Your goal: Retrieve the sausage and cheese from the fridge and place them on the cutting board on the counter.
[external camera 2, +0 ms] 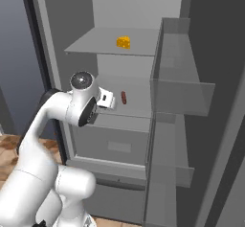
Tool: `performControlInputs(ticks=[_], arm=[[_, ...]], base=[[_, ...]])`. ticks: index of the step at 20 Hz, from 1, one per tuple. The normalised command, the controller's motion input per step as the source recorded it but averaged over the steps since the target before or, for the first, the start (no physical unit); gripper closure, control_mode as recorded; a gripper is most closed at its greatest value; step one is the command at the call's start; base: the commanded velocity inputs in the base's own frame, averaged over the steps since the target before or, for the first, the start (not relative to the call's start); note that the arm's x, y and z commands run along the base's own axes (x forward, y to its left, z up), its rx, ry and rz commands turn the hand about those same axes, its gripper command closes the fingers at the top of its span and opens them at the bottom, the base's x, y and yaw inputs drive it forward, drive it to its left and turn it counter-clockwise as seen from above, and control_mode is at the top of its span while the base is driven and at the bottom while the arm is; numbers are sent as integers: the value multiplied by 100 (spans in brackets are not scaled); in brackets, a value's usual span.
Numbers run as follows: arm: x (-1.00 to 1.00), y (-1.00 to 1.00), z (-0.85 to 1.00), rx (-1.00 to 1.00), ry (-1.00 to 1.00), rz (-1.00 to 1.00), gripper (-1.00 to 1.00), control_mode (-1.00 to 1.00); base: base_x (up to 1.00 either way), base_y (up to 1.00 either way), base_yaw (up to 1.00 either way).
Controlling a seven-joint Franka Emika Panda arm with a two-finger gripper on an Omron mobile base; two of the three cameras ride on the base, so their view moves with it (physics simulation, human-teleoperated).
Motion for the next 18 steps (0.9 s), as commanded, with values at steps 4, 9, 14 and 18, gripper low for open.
performControlInputs(ticks=[4,9,14,18], arm=[[42,2,-11,-1,-12,0,-100,-100],[44,0,-6,-2,-9,0,-100,-100],[31,-1,-10,-4,-5,12,-100,-100],[42,-1,-1,-5,0,5,-100,-100]], base=[[0,0,0],[0,0,0],[0,0,0],[0,0,0]])
